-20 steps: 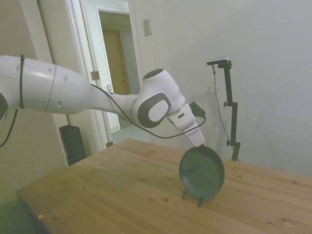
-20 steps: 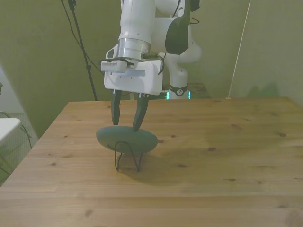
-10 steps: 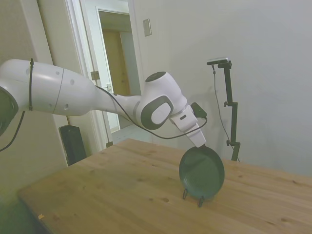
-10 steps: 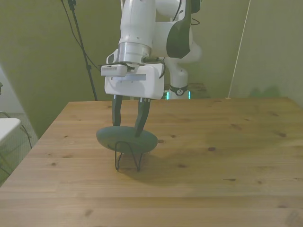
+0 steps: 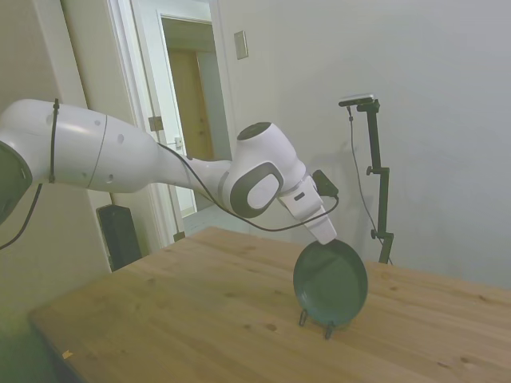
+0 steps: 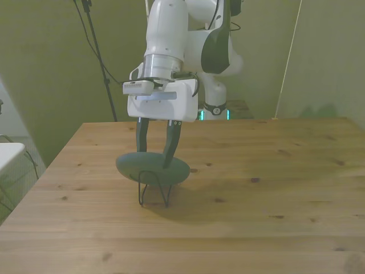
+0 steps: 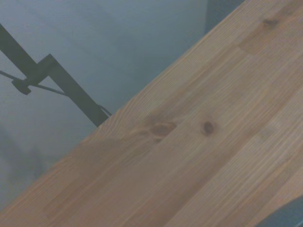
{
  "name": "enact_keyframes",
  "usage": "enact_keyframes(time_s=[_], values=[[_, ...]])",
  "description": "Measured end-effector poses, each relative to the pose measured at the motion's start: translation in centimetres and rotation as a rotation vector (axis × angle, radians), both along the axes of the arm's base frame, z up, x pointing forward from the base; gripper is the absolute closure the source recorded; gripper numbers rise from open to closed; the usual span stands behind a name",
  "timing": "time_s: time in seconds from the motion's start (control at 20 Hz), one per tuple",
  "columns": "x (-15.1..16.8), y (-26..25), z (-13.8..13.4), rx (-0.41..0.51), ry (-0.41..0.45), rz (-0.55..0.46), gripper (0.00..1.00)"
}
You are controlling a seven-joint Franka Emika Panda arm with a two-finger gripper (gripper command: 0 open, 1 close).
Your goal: Unload the plate
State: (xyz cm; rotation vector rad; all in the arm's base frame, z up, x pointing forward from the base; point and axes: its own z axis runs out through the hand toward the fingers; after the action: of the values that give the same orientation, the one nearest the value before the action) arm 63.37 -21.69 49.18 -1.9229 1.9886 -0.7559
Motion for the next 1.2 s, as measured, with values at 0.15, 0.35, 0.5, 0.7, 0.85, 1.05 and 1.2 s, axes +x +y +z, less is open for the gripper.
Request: enact_keyframes(time_s=[0.15,0.35,0.5,0.7,0.85,1.05,1.2], values=[[-0.02,0.0,-0.07,0.0,0.0,0.0,1.0],[-0.05,0.0,-0.03,-0.002,-0.005,-0.001,1.0],[-0.13,0.01,-0.01,-0.003,-0.008,-0.001,1.0],[-0.44,0.03,-0.05,-0.001,-0.007,-0.002,1.0],[-0.57,0.04,0.04,0.0,-0.008,-0.002,1.0],[-0.65,0.05,0.28,-0.001,-0.013,-0.002,1.0],[-0.71,0.05,0.6,-0.003,-0.021,-0.003,1.0]])
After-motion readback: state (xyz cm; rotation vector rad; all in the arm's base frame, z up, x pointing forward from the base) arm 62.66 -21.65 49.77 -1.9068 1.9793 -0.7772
